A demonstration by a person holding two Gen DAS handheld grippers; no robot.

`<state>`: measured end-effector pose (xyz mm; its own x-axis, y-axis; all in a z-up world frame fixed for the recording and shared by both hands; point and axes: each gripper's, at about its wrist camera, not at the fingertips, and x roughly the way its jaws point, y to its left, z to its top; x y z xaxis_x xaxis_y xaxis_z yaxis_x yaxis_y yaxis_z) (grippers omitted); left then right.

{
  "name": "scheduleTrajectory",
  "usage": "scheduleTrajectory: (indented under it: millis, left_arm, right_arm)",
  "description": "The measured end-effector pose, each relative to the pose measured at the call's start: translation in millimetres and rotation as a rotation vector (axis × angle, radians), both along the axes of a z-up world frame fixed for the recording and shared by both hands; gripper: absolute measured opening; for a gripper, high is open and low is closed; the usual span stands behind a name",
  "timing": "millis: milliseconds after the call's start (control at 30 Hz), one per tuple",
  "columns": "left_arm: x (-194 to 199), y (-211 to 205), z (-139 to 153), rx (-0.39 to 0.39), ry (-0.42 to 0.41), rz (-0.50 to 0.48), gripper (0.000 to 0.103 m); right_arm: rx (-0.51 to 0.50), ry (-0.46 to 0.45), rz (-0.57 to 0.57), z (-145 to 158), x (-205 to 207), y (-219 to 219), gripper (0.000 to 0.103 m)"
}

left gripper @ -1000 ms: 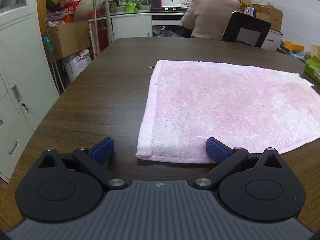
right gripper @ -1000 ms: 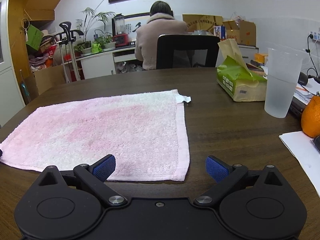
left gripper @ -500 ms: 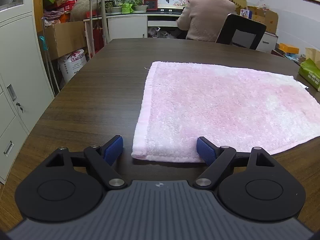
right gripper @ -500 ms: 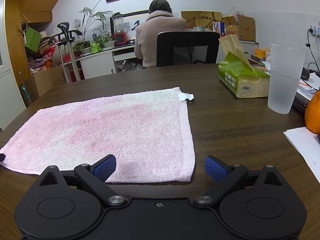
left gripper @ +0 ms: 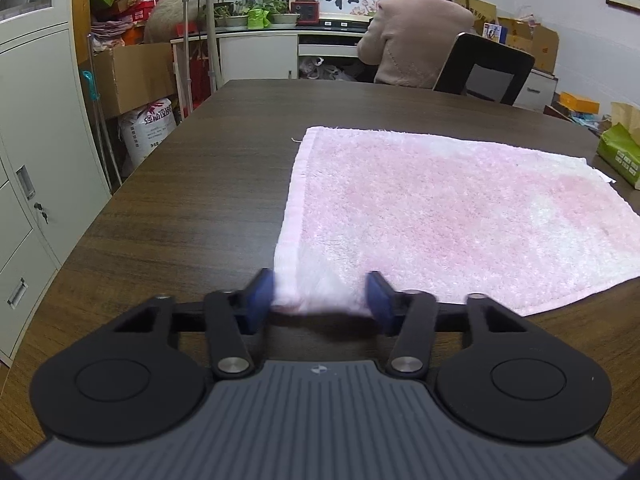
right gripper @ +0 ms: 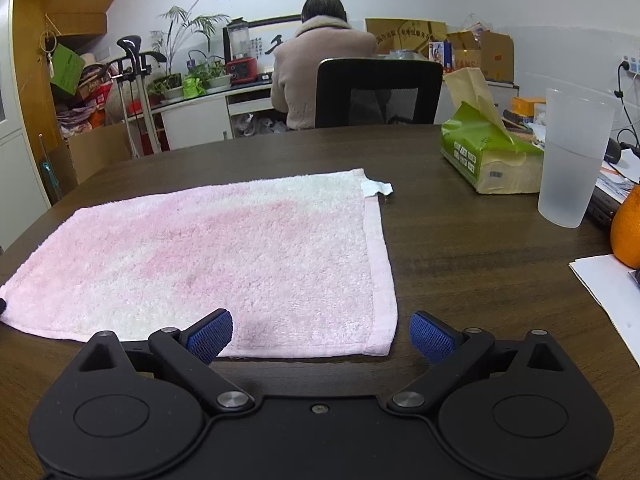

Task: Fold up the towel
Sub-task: 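Grasp the towel edge with both grippers and lift it to start folding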

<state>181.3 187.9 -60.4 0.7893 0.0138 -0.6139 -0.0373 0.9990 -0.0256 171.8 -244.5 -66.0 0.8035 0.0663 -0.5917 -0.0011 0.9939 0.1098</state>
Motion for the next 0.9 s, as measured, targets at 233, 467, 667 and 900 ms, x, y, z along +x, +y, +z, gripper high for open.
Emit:
scheduleTrajectory:
  millis: [233, 467, 667, 900]
  left_arm:
    - [-0.1, -6.0, 0.3, -0.016, 0.0, -0.025, 0.014]
    - [2.3, -7.1, 0.7, -0.035, 0.008, -0.04, 0.007]
    - [3.9, -4.4, 1.1, -0.046, 0.011, -0.049, 0.006]
    - [4.3, -6.8, 4.6, -0.047, -0.011, -0.053, 0.006]
  right_arm:
    - [-0.009, 0.023, -0.028, -3.6, 10.5, -5.8, 0.085]
    - [-0.065, 0.022, 0.044, 0.7, 4.5, 3.6, 0.026]
    - [0.007, 0.018, 0.055, 3.0, 4.8, -2.5, 0.016]
    - [0.029, 0.0, 0.059, 6.8, 3.0, -4.3, 0.009]
